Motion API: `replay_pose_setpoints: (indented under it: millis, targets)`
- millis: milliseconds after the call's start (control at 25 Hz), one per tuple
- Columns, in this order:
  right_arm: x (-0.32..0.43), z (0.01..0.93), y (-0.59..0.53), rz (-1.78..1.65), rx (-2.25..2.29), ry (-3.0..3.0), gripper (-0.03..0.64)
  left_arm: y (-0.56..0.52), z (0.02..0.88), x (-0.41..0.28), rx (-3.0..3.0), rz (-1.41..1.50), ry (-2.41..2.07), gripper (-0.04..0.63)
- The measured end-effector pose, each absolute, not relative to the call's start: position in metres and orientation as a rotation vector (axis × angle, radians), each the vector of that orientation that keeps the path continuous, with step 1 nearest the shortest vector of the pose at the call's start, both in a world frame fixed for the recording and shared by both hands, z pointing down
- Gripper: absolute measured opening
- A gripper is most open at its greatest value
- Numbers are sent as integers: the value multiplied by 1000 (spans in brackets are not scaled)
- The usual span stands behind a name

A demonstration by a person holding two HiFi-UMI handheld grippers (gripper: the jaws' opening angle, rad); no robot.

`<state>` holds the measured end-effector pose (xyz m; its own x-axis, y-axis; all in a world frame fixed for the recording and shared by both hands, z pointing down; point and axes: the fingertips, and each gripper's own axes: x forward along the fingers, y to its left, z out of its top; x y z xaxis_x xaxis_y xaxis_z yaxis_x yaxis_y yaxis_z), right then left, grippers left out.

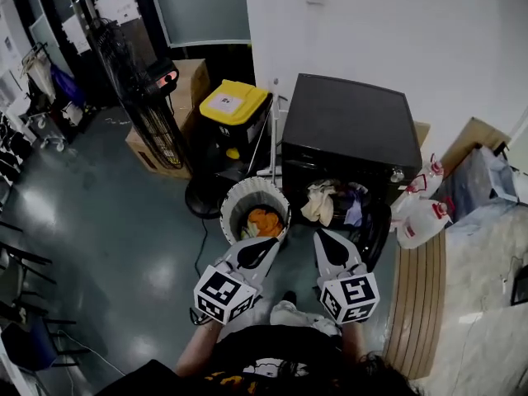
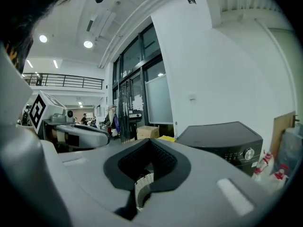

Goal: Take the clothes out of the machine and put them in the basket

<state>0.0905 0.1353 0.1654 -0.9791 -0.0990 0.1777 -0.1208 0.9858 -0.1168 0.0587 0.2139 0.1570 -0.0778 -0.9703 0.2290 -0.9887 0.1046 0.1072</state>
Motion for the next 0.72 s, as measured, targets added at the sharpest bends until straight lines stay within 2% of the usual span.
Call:
replay_pose_setpoints:
  millis: [360,720]
  targets:
    - [65,177,67,318,205,-2985,17,153,162,38,1948,137,-2077,0]
    - [61,210,51,389,204,-2922,17,133,185,39,1929,209,-1998,0]
